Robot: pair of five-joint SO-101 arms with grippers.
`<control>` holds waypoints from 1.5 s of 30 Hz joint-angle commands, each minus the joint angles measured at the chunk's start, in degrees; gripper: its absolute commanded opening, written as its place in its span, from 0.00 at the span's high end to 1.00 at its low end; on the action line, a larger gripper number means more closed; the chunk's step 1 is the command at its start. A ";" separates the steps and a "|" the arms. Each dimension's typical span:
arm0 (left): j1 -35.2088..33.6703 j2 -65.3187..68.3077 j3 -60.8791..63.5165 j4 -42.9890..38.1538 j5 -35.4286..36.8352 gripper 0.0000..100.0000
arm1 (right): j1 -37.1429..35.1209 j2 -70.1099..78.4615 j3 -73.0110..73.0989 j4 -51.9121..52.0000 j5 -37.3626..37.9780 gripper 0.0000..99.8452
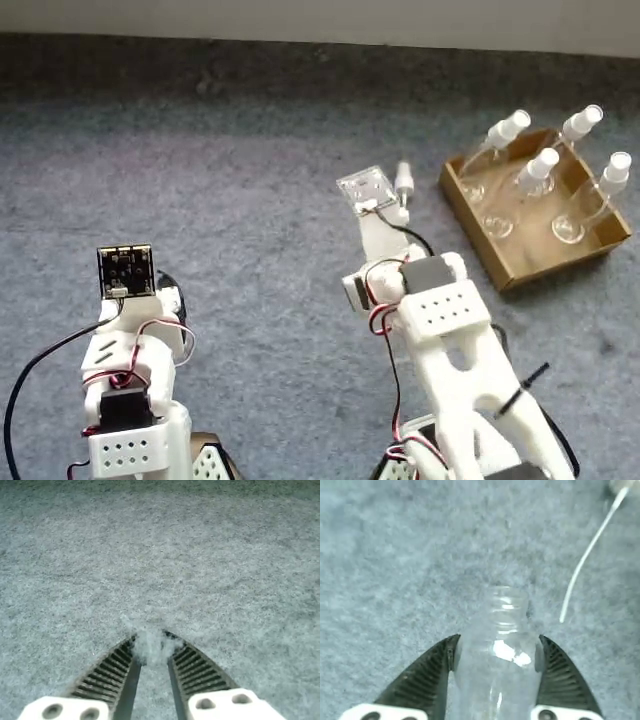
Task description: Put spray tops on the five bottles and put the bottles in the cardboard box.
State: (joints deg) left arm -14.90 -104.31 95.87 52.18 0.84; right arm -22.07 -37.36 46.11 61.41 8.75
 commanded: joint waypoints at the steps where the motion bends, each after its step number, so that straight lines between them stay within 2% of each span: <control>1: 0.84 -0.57 0.75 -1.23 -0.44 0.99 | 2.59 -12.09 -0.75 0.66 -0.35 0.84; 7: 0.84 -0.57 0.75 -1.23 -0.44 0.99 | 7.08 -27.30 3.38 0.48 -0.62 0.84; 13: 0.84 -0.57 0.75 -1.23 -0.44 0.99 | 7.16 -34.77 6.02 -0.04 -0.70 0.84; 21: 2.07 -0.57 0.66 -0.79 -0.35 0.99 | 11.12 -36.00 20.70 -16.13 -1.85 0.84; 25: 4.79 -0.57 0.75 -0.79 -0.35 0.99 | 11.82 -36.00 24.31 -16.57 -6.95 0.84; 30: 5.23 -0.57 0.75 -0.79 -0.35 0.99 | 11.91 -36.09 24.48 -16.57 -7.12 0.84; 32: 7.52 -0.57 0.75 -0.79 -0.26 0.99 | 12.18 -36.09 24.75 -16.57 -7.12 0.84; 37: 10.24 -0.57 0.75 1.32 -0.26 0.99 | 17.71 -36.09 24.75 -16.57 -7.12 0.84; 40: 10.86 -0.57 0.66 1.76 -0.26 0.99 | 18.68 -36.09 24.75 -16.57 -6.68 0.84; 45: 16.22 -0.40 0.75 4.92 -0.44 0.99 | 18.59 -36.09 24.84 -16.57 -7.03 0.84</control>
State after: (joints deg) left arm -2.86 -104.31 95.87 54.81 0.84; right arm -4.40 -72.53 71.25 46.11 2.24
